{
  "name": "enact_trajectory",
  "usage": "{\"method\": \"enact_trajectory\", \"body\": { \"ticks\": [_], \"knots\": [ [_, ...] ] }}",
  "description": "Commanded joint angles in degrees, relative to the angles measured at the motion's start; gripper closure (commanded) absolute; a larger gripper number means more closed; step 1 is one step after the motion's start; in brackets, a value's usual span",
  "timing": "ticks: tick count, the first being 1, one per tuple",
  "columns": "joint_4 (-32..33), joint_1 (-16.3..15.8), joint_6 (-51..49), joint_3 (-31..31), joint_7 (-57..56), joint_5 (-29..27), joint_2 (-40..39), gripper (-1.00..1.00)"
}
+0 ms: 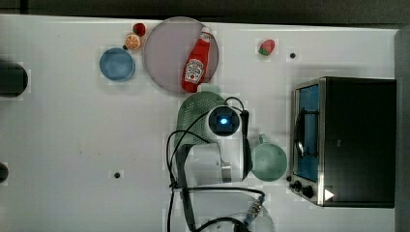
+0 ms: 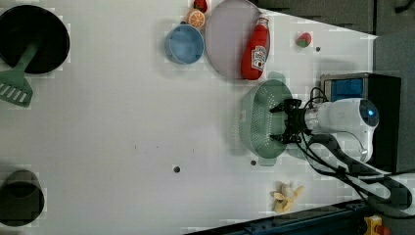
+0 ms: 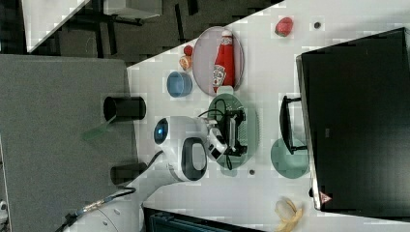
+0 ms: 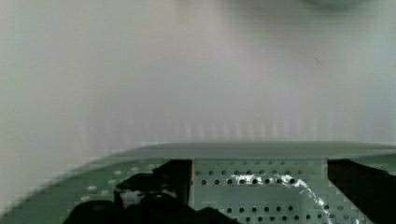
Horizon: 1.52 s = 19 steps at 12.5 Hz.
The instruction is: Drag strainer left to right.
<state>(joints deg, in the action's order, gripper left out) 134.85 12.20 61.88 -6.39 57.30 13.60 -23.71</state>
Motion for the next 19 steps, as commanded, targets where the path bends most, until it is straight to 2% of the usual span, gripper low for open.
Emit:
{"method": "enact_trajectory", "body": {
  "ticks": [1,6,8,12,15,17,19],
  "knots": [
    [-0.10,0.55,1.83,1.21,-8.43,-0.38,0.55,-1.00],
    [-0.18,1.26,2.38,4.66,-11.66,-0.38,0.55,-1.00],
    [-0.48,1.22,3.46,4.16,-11.95,-0.38,1.31,-1.00],
    [-0.73,1.22,0.15,0.35,-25.36,-0.38,10.24,-1.00],
    [-4.70,1.20,-12.25,-1.61,-35.45,-0.48,19.64,-1.00],
    [-10.73,1.16,-25.09,-2.87,-38.13,-1.14,24.39,-1.00],
    [-17.58,1.09,-38.91,-3.66,-38.96,-4.13,27.22,-1.00]
  ]
}}
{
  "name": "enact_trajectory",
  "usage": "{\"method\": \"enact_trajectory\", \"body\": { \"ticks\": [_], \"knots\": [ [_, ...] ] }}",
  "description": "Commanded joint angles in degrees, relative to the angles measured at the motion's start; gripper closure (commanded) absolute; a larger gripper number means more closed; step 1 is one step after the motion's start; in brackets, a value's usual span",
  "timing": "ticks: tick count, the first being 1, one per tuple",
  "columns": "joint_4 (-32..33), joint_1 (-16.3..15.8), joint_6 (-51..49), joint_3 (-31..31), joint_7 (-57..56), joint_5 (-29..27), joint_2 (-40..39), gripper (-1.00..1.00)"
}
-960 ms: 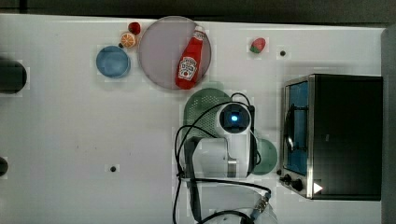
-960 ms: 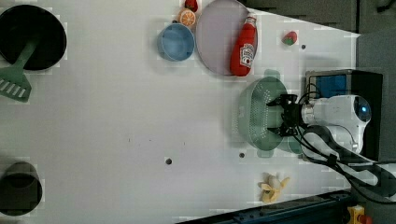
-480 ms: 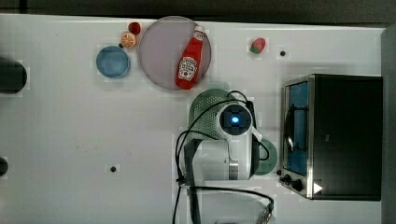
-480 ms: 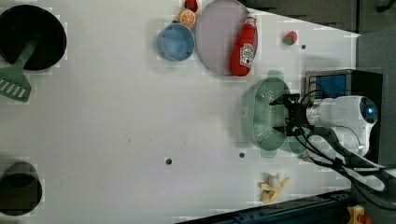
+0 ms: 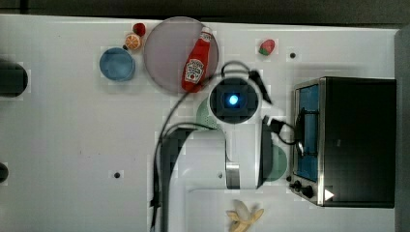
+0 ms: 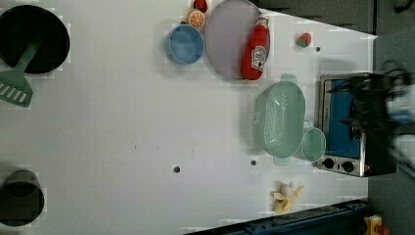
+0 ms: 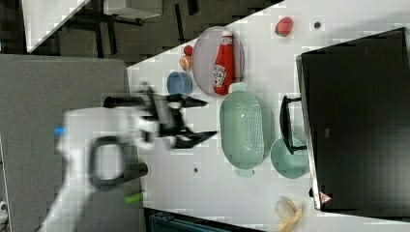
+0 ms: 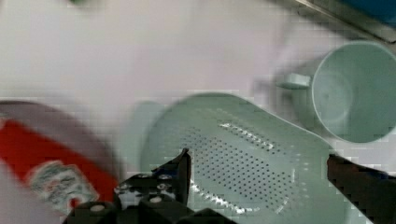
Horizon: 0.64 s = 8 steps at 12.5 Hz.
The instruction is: Drag strainer left to right.
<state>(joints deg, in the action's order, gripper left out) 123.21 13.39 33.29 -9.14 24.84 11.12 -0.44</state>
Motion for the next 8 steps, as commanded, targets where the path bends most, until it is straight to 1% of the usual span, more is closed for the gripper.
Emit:
{"method": "enact_trajectory", "body": {
  "ticks": [1,2,3,5,8],
  "knots": [
    [-9.24,-0.13,-16.35,-1.04,-8.84,-4.57,4.98,-1.00],
    [-12.10,-0.10,-21.20,-0.88,-11.72,-7.79,6.00,-1.00],
    [-14.53,-0.05,-24.46,-0.55,-14.40,-9.79,6.90,-1.00],
    [-18.38,-0.07,-26.73,-0.47,-19.22,-9.81,8.44,-1.00],
    [-19.44,-0.07,-29.64,-0.49,-19.97,-9.92,9.93,-1.00]
  ]
}}
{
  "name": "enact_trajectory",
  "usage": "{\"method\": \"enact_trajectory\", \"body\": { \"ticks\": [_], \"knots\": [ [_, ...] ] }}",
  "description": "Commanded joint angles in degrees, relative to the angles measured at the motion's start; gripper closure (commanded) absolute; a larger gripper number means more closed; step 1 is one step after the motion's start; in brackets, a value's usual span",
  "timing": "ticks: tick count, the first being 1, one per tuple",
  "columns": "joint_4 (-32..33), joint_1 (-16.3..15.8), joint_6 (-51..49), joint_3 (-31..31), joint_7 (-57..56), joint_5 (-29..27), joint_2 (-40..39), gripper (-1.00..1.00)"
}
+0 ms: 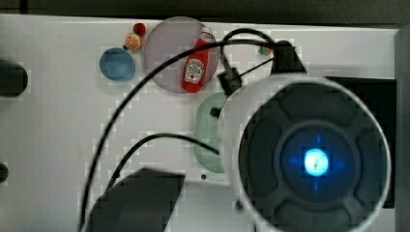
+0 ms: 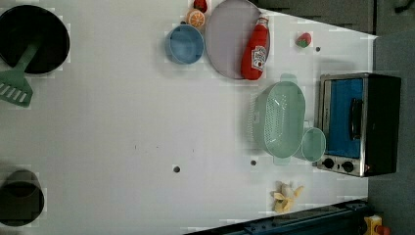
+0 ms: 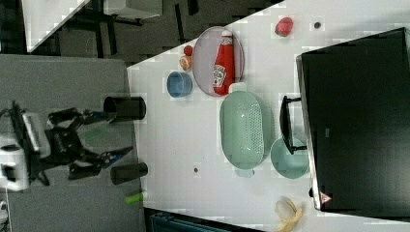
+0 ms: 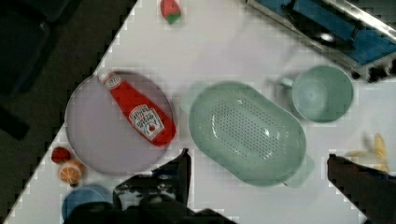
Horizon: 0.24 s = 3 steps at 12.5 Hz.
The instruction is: Drag strainer left to right.
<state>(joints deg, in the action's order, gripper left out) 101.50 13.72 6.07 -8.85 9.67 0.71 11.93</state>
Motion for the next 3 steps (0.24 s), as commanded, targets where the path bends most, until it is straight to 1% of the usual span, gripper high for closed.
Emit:
{"method": "enact_trajectory", "body": {
  "ticks": [1,3],
  "knots": [
    [2.28,-0.40,-2.50,-0.69,-4.80,0.49,-2.46,-1.00],
    [2.29,-0.39,-2.46,-0.47,-4.80,0.51,-2.47,-1.00]
  ]
}}
